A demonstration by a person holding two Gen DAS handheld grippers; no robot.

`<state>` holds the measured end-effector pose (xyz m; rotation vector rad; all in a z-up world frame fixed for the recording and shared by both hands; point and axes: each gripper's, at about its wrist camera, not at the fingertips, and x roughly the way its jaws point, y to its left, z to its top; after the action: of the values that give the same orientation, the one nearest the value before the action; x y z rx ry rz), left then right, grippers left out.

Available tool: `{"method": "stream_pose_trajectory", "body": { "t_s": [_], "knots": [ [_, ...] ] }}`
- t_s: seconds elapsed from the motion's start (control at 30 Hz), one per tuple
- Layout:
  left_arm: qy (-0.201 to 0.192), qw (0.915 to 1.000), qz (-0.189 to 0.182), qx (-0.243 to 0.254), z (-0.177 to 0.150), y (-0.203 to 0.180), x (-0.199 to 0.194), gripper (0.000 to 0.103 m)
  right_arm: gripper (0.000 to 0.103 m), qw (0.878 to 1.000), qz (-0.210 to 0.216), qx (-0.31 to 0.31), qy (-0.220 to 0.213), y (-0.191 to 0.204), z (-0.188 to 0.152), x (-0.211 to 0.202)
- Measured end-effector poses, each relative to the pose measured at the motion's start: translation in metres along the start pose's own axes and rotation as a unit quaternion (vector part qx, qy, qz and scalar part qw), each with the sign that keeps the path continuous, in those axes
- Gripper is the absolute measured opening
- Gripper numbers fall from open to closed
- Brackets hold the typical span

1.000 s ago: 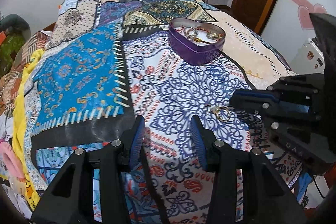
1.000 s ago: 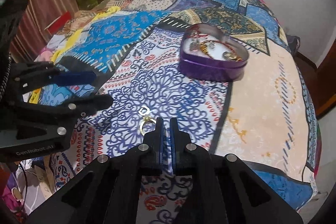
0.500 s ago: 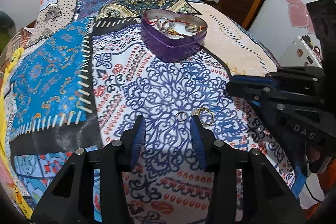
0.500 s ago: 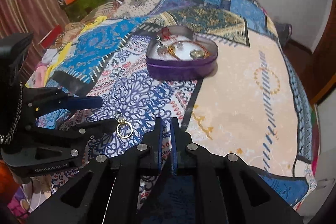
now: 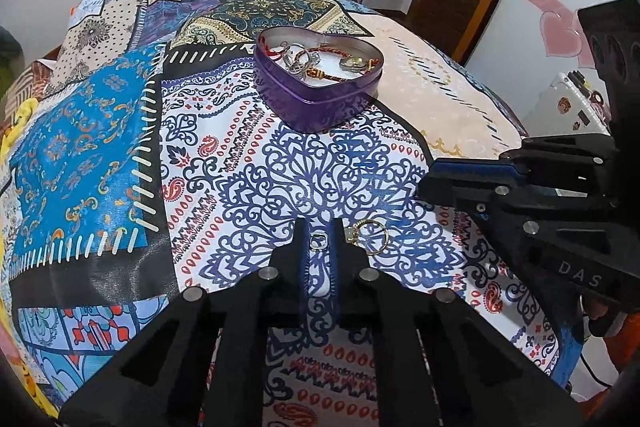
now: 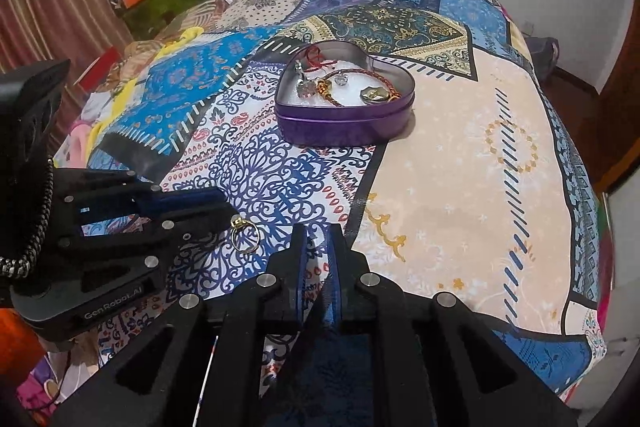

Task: Organize jewelry
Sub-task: 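Grasp a gold ring with the right tool while the left tool grasps a silver ring, then carry the silver ring with the left tool while the right tool carries the gold ring to the tin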

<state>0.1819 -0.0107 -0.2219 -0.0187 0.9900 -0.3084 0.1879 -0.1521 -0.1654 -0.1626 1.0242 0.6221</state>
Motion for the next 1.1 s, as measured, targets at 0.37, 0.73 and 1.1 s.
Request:
{"method": "stream_pose_trajectory", "body": {
  "t_s": [0.37, 0.73, 1.1],
  "knots": [
    [-0.027, 0.9990, 0.018, -0.029, -0.007, 0.022, -0.029, 0.008, 0.021, 0.999, 0.009, -0.033, 0.003, 0.025, 0.003, 0.000],
    [-0.046, 0.9964, 0.034, -0.062, -0.020, 0.047, -0.051, 0.008, 0.043, 0.997, -0.017, -0.079, 0.013, 0.049, 0.003, 0.021],
    [-0.053, 0.9958, 0.034, -0.067, -0.019, 0.047, -0.055, 0.008, 0.018, 0.996, -0.011, -0.092, 0.010, 0.051, 0.002, 0.024]
  ]
}}
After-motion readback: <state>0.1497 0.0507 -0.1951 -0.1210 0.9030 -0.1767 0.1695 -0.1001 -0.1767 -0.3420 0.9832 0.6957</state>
